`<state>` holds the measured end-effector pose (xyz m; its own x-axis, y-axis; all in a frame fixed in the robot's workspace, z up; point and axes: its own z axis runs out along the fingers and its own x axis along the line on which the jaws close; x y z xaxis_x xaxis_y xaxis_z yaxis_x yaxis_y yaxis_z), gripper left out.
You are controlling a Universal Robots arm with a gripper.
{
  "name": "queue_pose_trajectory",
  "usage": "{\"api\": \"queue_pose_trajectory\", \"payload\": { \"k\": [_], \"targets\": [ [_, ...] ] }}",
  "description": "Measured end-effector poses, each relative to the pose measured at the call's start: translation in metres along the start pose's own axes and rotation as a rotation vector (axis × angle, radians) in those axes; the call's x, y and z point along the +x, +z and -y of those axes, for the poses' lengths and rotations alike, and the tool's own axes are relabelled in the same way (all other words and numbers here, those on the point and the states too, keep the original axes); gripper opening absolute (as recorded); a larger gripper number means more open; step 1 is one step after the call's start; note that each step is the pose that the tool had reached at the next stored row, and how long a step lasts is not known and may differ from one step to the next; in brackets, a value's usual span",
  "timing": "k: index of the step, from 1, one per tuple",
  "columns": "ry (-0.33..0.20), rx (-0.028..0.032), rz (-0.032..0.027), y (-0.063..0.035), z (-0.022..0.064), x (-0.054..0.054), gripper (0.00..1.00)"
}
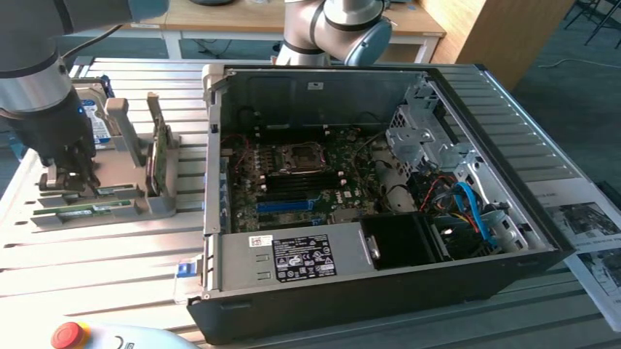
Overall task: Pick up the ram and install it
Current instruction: 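Pick up the ram and move it above insertion slot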
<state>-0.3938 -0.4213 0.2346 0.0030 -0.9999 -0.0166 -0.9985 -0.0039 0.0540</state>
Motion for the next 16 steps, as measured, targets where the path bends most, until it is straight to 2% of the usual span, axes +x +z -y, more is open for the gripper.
{"api": "queue_pose_trajectory", "payload": {
  "k": [6, 16],
  "targets": [
    [-0.001, 0.0, 0.0, 0.0081, 0.0004, 0.0002, 0.24],
    [-0.001, 0.0, -0.0001, 0.009, 0.0004, 0.003, 0.24]
  ]
}}
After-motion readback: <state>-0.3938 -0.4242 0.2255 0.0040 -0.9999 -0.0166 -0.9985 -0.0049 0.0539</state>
